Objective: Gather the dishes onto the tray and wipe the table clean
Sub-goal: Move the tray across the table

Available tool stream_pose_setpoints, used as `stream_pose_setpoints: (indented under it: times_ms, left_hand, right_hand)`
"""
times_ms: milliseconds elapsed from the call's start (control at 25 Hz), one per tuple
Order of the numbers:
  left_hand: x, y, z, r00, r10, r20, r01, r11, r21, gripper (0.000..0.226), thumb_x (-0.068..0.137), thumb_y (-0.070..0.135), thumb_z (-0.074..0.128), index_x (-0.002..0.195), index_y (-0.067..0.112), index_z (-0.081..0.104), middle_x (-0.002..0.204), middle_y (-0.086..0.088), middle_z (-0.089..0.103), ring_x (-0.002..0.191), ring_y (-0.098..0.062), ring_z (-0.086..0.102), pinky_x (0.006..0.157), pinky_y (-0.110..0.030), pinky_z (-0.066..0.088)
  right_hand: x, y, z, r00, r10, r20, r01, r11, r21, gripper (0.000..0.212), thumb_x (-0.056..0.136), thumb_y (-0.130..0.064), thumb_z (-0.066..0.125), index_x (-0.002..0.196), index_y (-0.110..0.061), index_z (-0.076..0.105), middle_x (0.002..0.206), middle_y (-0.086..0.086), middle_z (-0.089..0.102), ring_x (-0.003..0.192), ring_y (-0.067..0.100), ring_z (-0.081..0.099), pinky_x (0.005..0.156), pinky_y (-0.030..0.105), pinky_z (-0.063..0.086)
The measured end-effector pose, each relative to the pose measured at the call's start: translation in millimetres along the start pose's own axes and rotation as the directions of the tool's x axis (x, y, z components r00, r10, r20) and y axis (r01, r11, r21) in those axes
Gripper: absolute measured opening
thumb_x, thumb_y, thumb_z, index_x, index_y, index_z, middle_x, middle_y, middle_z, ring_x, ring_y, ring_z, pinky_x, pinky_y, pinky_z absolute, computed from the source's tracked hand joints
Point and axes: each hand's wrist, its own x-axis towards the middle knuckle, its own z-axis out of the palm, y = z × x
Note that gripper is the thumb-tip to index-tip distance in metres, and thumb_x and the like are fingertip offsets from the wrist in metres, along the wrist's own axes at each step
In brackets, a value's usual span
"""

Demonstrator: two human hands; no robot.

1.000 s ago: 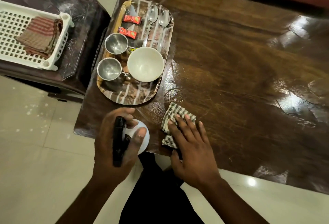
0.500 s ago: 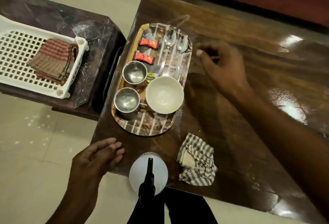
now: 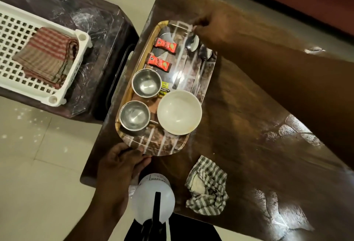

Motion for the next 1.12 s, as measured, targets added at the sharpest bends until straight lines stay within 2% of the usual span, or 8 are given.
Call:
stream_pose_setpoints:
  times_ms: [120,320,440,560,640,720,880,1120]
  left_hand:
    - [-2.1,-2.3,-0.5,1.0,0.011,0.002,-0.011,1.0,-0.004,0.02,0.098,-0.007,0.067,0.105,0.009,0.074,0.101,-0.014,0.085,0.095,-0.031,0.082,0.072,-0.026,0.067]
    - [-0.5,-0.9,-1.3,0.999,0.015,-0.038,-0.016,1.0,-0.026,0.021,0.095,-0.007,0.07,0.111,0.007,0.071,0.106,-0.016,0.084,0.092,-0.027,0.084,0.075,-0.03,0.069]
    - [-4.5,8.6,-0.8,0.999,0.039,-0.021,-0.041,0.994,-0.102,0.043,0.07,0.011,0.093,0.105,0.005,0.068,0.098,-0.019,0.084,0.079,-0.024,0.085,0.066,-0.03,0.069]
    - [-22.2,25.0,-2.2,0.998,0.063,-0.014,-0.063,0.998,0.029,0.019,0.092,-0.009,0.072,0.108,0.0,0.068,0.084,-0.01,0.085,0.068,-0.018,0.083,0.061,-0.025,0.067]
    - [-39.7,41.8,-6.9,0.996,0.087,-0.023,-0.083,0.988,0.134,0.021,0.097,-0.012,0.066,0.116,-0.004,0.071,0.094,-0.015,0.084,0.072,-0.02,0.082,0.066,-0.026,0.068]
    - [-58.8,62.2,-14.6,0.993,0.12,-0.023,-0.112,0.969,0.221,0.024,0.096,-0.008,0.069,0.119,0.001,0.075,0.106,-0.021,0.083,0.082,-0.025,0.081,0.071,-0.028,0.069]
    - [-112.2,101.1,-20.1,0.985,0.16,0.06,-0.171,0.943,0.285,0.028,0.098,-0.005,0.07,0.126,0.001,0.073,0.108,-0.018,0.084,0.085,-0.022,0.08,0.074,-0.027,0.068]
    - [-197.4,164.3,-0.5,0.955,0.241,0.175,-0.286,0.907,0.308,0.024,0.1,-0.004,0.066,0.115,0.008,0.079,0.095,-0.008,0.081,0.074,-0.016,0.069,0.068,-0.025,0.06]
  right_hand:
    - [15.3,2.8,6.5,0.999,0.038,-0.018,-0.038,0.998,0.05,0.021,0.105,-0.01,0.062,0.119,-0.011,0.078,0.112,0.006,0.078,0.072,0.007,0.065,0.055,0.016,0.052]
    - [23.9,8.5,4.6,0.992,0.126,-0.019,-0.12,0.972,0.204,0.011,0.096,-0.006,0.071,0.101,-0.011,0.08,0.106,0.014,0.08,0.092,0.028,0.078,0.086,0.044,0.065]
    - [18.0,8.5,-3.2,0.987,0.159,-0.026,-0.147,0.956,0.254,0.018,0.094,-0.005,0.072,0.084,-0.018,0.078,0.101,0.014,0.08,0.098,0.033,0.079,0.089,0.053,0.064]
    - [2.0,12.1,-20.0,0.982,0.182,-0.041,-0.16,0.934,0.319,0.028,0.096,-0.002,0.07,0.081,-0.025,0.076,0.099,0.01,0.081,0.09,0.025,0.08,0.083,0.043,0.066]
    - [-22.4,11.7,-40.4,0.976,0.212,-0.05,-0.183,0.922,0.342,0.031,0.098,-0.002,0.069,0.078,-0.026,0.074,0.085,-0.001,0.077,0.062,0.002,0.073,0.06,0.023,0.061]
    - [-53.4,12.8,-63.7,0.961,0.269,-0.071,-0.223,0.899,0.377,0.025,0.098,-0.003,0.07,0.08,-0.021,0.073,0.08,-0.001,0.073,0.047,-0.003,0.064,0.049,0.015,0.052]
    - [-127.6,10.7,-115.1,0.922,0.366,-0.123,-0.27,0.84,0.471,0.014,0.095,-0.003,0.074,0.108,-0.005,0.08,0.098,0.014,0.078,0.065,0.014,0.068,0.06,0.023,0.06]
    - [-257.3,22.1,-194.1,0.903,0.408,-0.131,-0.252,0.753,0.608,0.015,0.098,-0.009,0.073,0.112,-0.006,0.08,0.106,0.017,0.08,0.094,0.03,0.076,0.09,0.045,0.065]
